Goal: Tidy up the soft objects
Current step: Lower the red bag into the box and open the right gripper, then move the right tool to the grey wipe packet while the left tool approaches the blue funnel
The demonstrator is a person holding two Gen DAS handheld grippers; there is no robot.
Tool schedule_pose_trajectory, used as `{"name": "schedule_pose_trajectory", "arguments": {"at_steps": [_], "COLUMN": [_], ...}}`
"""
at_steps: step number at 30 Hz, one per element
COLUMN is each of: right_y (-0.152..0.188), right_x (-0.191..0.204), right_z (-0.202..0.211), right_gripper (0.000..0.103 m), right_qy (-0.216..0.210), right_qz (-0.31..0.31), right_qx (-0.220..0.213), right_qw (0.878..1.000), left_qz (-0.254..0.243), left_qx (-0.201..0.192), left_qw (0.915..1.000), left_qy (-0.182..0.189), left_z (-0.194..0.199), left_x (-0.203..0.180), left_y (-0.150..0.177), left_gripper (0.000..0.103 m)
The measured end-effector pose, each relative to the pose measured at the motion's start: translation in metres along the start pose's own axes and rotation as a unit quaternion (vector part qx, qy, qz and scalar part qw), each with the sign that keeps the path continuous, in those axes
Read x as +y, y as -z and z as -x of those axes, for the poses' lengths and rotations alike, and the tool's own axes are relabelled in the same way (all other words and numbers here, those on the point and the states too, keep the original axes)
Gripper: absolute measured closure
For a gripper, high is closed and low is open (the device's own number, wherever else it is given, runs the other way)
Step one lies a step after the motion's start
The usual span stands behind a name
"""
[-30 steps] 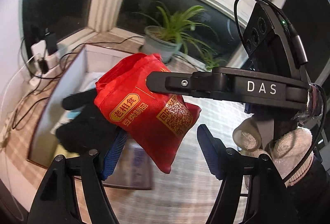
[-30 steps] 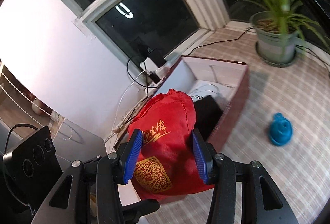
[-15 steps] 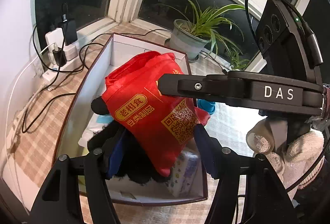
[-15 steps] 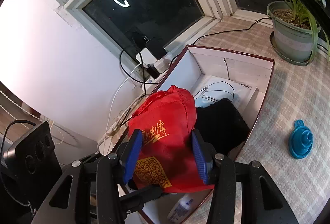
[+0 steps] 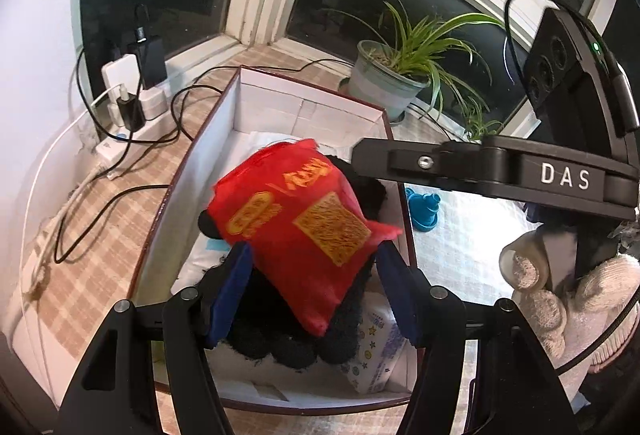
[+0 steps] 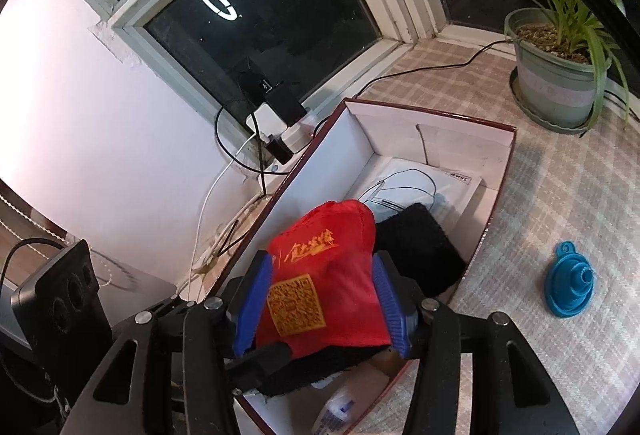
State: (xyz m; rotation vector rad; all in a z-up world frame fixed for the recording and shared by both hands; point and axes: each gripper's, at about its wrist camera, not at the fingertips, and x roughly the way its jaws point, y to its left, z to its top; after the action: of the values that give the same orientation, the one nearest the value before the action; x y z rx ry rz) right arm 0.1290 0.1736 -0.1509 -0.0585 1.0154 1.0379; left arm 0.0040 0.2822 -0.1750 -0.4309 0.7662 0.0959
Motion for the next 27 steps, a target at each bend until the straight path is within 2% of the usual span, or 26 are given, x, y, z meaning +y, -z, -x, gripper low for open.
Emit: {"name": "schedule_pose_trajectory", "arguments": {"at_steps": [8,13,24,27], "right_y": [0.017,0.034,0.09,0.109], "right_x": [-0.014,-0.03,-0.096,-0.118], "right_z": [0.024,0.056,0.159,0.188], "right_gripper": [0.047,0.043,0.042,0.035], "right_qy": [0.018,0.041,0.105,0.124], "right_qz": [-0.006,-0.009,-0.051,-0.067], "right_qx": [-0.021,-0.047,-0.116,-0.136], "right_qw": [1.0,0.998,0.986,0.981], "left_qz": [-0.013,-0.036,-0.066,-0.074], "left_qx": [-0.021,-0.044,-0.058,-0.057], "left_qw": [0.9996,0.9982,0.996,0.9953], "left_qy": [-0.017,-0.021,0.019,0.028], "left_z": [0.018,0.034,0.041,0.035], "left_x": [-0.008,-0.026,-0.084,-0.101], "left_y": [0.005,0.01,0.023,0.028], "left_gripper": [0.038,0.038,0.037,0.035]}}
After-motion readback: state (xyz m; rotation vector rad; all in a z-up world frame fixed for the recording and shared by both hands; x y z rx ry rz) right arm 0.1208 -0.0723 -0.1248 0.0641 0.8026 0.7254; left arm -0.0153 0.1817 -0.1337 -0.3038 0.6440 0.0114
